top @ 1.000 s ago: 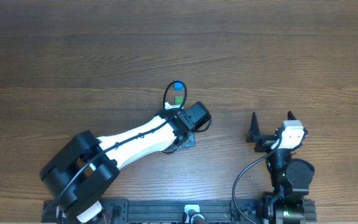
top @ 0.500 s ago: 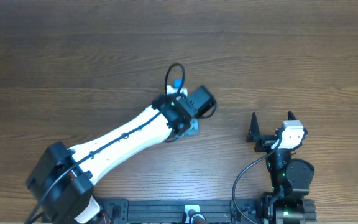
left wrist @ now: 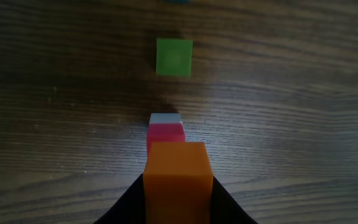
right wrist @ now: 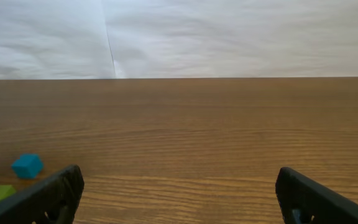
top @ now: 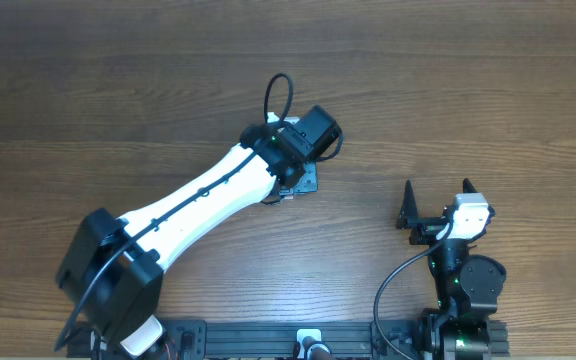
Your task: Stack Cubes
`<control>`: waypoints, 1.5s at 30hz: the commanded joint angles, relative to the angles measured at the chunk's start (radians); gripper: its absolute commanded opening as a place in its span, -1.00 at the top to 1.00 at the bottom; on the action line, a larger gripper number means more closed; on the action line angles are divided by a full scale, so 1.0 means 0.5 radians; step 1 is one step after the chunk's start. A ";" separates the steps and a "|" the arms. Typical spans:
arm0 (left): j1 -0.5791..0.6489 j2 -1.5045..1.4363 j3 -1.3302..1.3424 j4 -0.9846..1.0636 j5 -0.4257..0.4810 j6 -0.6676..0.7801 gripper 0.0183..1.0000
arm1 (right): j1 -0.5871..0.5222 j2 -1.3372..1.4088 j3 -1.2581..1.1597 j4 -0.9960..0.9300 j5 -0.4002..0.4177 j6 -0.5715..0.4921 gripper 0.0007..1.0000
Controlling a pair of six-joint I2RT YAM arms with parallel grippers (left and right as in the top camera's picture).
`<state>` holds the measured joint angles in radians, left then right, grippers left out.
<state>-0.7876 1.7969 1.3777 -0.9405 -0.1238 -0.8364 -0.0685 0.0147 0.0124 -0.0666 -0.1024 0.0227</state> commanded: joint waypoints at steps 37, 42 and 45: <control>0.047 0.143 0.034 -0.030 0.076 0.043 0.56 | 0.009 -0.018 -0.014 -0.002 0.012 -0.004 -0.98; 0.050 0.156 0.034 -0.029 0.096 0.043 0.56 | 0.009 -0.018 -0.014 -0.002 0.012 -0.004 -0.98; 0.050 0.163 0.034 -0.029 0.098 0.043 0.56 | 0.009 -0.018 -0.014 -0.002 0.012 -0.004 -0.98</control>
